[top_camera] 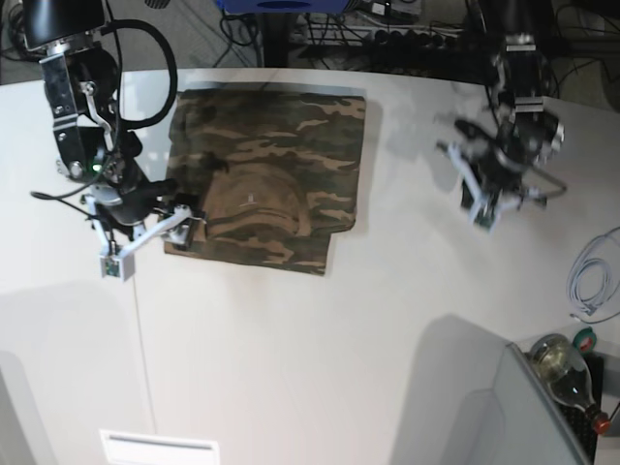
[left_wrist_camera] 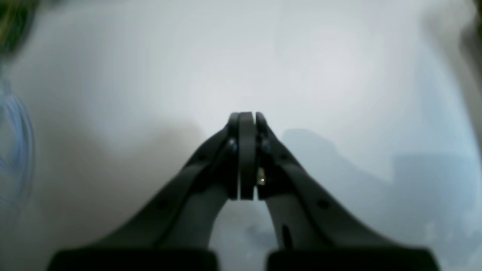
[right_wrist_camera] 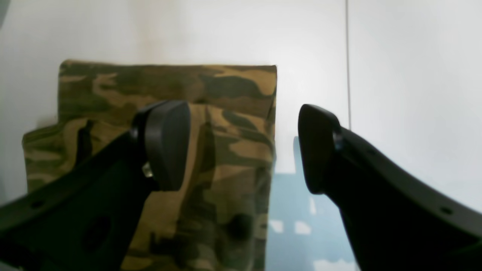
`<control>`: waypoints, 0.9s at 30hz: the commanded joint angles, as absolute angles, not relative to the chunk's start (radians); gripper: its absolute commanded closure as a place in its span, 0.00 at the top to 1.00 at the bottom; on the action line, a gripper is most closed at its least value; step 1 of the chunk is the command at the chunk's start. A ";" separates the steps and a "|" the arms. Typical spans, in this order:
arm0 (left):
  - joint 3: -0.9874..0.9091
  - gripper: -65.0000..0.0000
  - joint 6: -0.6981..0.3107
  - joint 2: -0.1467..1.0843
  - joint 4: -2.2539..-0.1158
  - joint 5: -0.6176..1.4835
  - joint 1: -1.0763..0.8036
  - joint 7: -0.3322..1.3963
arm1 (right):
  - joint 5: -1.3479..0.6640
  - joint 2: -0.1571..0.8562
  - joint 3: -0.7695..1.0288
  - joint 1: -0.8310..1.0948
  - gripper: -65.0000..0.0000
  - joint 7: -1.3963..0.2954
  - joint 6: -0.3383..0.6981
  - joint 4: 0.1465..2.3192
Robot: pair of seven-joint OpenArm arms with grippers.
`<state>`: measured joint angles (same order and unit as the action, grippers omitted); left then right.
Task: Layout the t-shirt on the table in an organized manner, then fold the t-shirt properly
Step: 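Pat the shirt's collar area flat with the right gripper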
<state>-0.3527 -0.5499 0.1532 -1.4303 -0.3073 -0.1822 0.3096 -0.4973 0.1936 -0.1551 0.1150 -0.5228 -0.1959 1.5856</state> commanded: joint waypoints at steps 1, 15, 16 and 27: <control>-0.366 0.00 -0.547 0.157 -1.448 -0.294 -0.188 0.259 | -0.504 0.196 -0.151 0.104 0.65 -0.504 -0.186 1.596; -0.344 0.00 -0.547 0.165 -1.446 -0.024 -0.257 0.257 | -0.509 0.196 -0.153 0.111 0.41 -0.506 -0.182 1.531; -0.328 0.00 -0.547 0.165 -1.446 -0.024 -0.257 0.257 | -0.510 0.196 -0.151 0.113 0.29 -0.506 -0.182 1.534; -0.219 0.00 -0.541 0.159 -1.446 -0.016 -0.251 0.257 | -0.510 0.202 -0.148 0.194 0.06 -0.509 -0.182 1.664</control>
